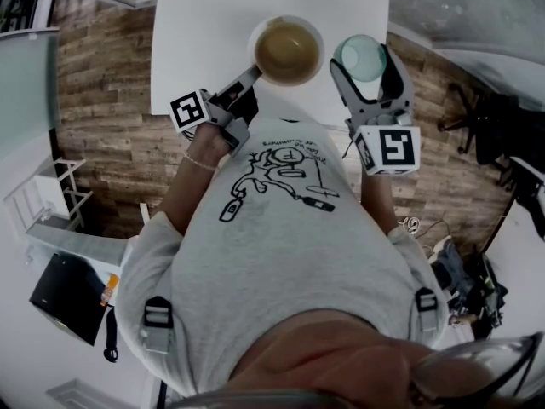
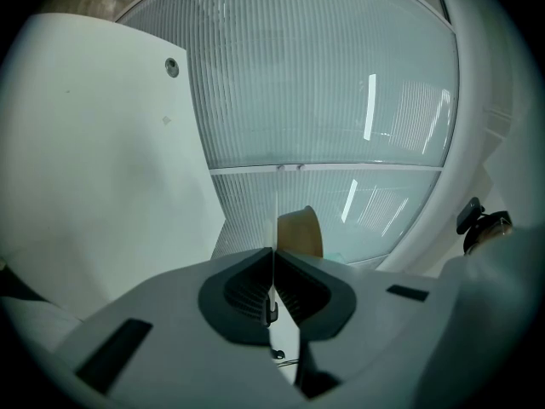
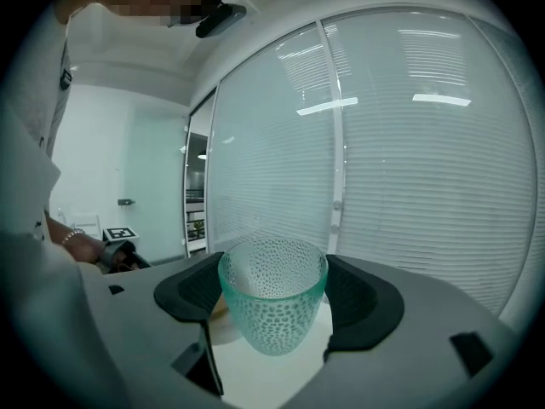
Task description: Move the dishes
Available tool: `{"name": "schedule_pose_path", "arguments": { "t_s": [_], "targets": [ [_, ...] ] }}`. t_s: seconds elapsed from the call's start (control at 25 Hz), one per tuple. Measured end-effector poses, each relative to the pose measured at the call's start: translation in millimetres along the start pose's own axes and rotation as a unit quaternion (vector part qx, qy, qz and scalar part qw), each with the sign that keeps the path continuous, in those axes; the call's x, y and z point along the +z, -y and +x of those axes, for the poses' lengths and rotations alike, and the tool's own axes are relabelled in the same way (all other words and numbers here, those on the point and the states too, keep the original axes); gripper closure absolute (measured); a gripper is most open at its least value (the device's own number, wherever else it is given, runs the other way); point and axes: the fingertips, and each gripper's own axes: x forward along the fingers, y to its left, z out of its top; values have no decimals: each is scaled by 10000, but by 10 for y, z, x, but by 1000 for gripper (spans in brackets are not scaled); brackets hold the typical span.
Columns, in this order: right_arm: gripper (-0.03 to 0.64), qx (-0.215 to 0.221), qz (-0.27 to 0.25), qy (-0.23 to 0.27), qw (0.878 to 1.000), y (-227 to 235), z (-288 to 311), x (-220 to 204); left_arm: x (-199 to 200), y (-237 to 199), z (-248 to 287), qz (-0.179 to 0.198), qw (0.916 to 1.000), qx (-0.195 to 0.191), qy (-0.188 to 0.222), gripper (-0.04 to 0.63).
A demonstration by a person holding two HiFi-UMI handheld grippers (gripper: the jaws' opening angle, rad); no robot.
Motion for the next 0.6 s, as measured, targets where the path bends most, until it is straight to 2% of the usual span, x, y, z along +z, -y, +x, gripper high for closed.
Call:
{"name": "schedule_pose_path", "arguments": {
  "t_s": [0.32, 0.6],
  "targets": [
    [242, -632, 2, -63, 9980, 546, -202, -164, 46, 36, 5, 46, 9999, 17, 112, 588],
    [242, -771, 1, -33, 9970, 646, -268, -203, 55, 61, -3, 82, 9999, 13, 121, 587]
  ]
}}
